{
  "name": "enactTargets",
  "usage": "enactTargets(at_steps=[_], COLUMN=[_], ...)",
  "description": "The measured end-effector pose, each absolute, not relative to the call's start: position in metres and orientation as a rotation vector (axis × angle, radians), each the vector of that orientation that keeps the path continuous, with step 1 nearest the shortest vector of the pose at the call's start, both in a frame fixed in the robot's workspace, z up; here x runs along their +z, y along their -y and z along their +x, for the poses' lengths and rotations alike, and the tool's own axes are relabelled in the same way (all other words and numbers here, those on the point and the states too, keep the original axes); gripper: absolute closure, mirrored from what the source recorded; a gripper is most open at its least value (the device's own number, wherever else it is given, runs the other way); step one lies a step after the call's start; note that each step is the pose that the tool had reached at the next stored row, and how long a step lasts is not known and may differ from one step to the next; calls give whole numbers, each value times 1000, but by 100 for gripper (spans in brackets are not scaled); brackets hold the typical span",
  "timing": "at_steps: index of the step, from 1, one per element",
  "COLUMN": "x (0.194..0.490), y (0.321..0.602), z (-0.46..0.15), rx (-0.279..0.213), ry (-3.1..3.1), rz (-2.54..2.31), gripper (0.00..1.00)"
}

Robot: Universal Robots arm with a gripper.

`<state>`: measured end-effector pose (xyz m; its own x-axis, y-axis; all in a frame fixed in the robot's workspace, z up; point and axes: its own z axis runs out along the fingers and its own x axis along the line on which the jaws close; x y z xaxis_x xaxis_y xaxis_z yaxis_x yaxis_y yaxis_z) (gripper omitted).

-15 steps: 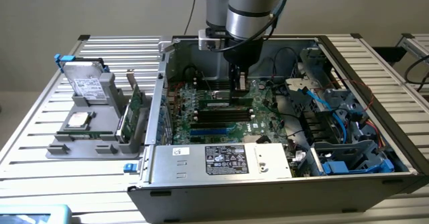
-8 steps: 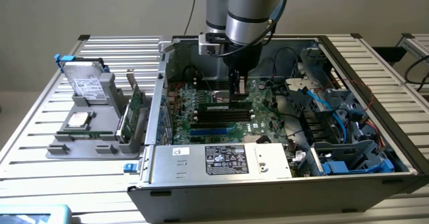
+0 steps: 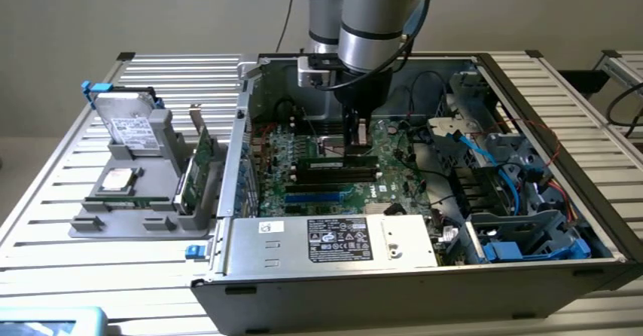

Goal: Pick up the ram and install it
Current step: 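Insert the ram into the slot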

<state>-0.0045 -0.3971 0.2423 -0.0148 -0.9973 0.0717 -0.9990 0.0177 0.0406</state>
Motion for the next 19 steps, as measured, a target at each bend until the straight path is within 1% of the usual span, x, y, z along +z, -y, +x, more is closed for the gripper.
enactTargets(at_steps=[19], x=[237], y=[398], z=[-6], rx=[47], ry=[2162], rz=[2155], gripper=[87])
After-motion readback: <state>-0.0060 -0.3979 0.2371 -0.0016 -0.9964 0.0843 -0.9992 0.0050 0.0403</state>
